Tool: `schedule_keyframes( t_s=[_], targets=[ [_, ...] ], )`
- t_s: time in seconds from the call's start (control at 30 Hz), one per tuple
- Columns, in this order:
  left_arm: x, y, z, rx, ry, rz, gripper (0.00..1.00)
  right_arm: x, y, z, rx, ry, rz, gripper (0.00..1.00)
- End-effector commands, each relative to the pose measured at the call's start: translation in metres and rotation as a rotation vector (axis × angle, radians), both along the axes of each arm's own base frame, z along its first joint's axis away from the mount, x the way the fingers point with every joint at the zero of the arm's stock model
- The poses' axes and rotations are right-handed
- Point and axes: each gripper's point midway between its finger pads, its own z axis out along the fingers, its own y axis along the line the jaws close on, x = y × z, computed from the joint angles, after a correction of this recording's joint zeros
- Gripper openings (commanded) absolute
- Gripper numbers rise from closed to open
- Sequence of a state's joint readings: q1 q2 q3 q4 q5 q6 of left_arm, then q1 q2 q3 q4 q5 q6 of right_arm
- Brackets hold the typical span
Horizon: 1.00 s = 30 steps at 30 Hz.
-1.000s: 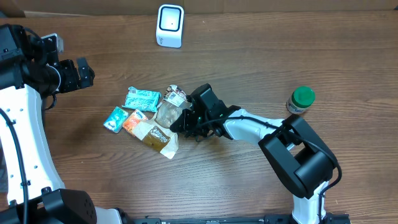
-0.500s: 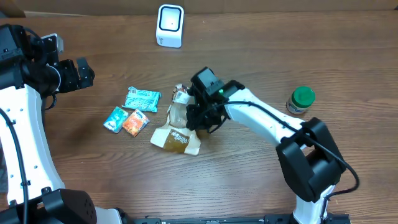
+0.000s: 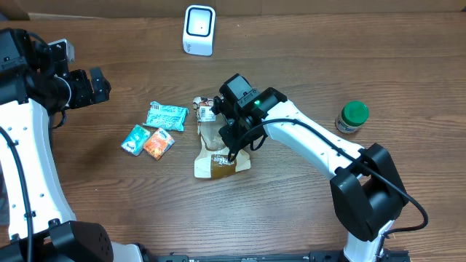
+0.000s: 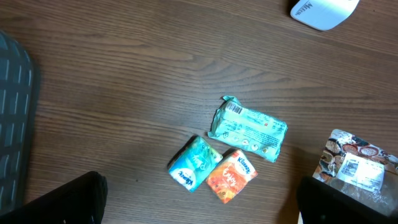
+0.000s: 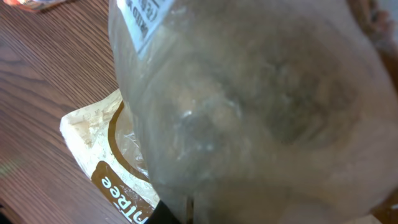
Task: Scan the item barcode
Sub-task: 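Lower the right gripper onto the bread bag and close on it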
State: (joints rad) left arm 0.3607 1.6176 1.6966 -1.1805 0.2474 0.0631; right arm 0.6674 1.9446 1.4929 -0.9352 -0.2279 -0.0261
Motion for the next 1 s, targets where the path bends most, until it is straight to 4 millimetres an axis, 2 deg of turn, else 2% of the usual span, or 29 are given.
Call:
schedule_keyframes(
  t_s=[0.0,0.1,0.17,0.2,0.27,0.37,0.43,0.53,0.63,0.77,0.83,0.97],
  targets=[
    [0.0,-0.002,0.003,0.013,-0.012,-0.027,1.0,0.002,-0.002,-0.001,-0.009,-0.018,0.028,0.05],
    [0.0,-0.001,0.003,0.013,-0.012,-0.027,1.0,0.002,-0.002,0.0,-0.008,-0.018,0.025,0.07],
    [0.0,-0.001,0.003,0.013,-0.012,-0.027,1.0,0.002,-0.002,0.0,-0.008,-0.017,0.023,0.12],
    [0.0,-0.001,0.003,0.013,-0.012,-0.026,0.99,0.001,-0.002,0.0,-0.006,-0.013,0.019,0.17],
    [0.0,-0.001,0.003,0.013,-0.012,-0.027,1.0,0.0,0.0,0.0,0.009,0.003,0.009,0.34],
    [0.0,-0.001,0.003,0.013,-0.012,-0.027,1.0,0.006,-0.006,0.001,0.013,0.029,-0.085,0.44],
    [0.0,-0.001,0.003,0.013,-0.012,-0.027,1.0,0.012,-0.013,0.001,0.015,0.05,-0.163,0.56],
    [0.0,-0.001,0.003,0.013,-0.012,-0.027,1.0,0.021,-0.027,0.001,0.032,0.109,-0.304,0.61],
    [0.0,-0.001,0.003,0.013,-0.012,-0.027,1.0,0.024,-0.036,0.005,0.083,0.186,-0.37,0.63],
    [0.0,-0.001,0.003,0.013,-0.012,-0.027,0.99,0.018,-0.045,0.008,0.127,0.274,-0.378,0.87],
    [0.0,-0.001,0.003,0.013,-0.012,-0.027,1.0,0.008,-0.041,0.002,0.13,0.295,-0.352,0.94],
    [0.0,-0.001,0.003,0.013,-0.012,-0.027,1.0,-0.014,-0.027,-0.015,0.159,0.342,-0.303,0.96]
  ],
)
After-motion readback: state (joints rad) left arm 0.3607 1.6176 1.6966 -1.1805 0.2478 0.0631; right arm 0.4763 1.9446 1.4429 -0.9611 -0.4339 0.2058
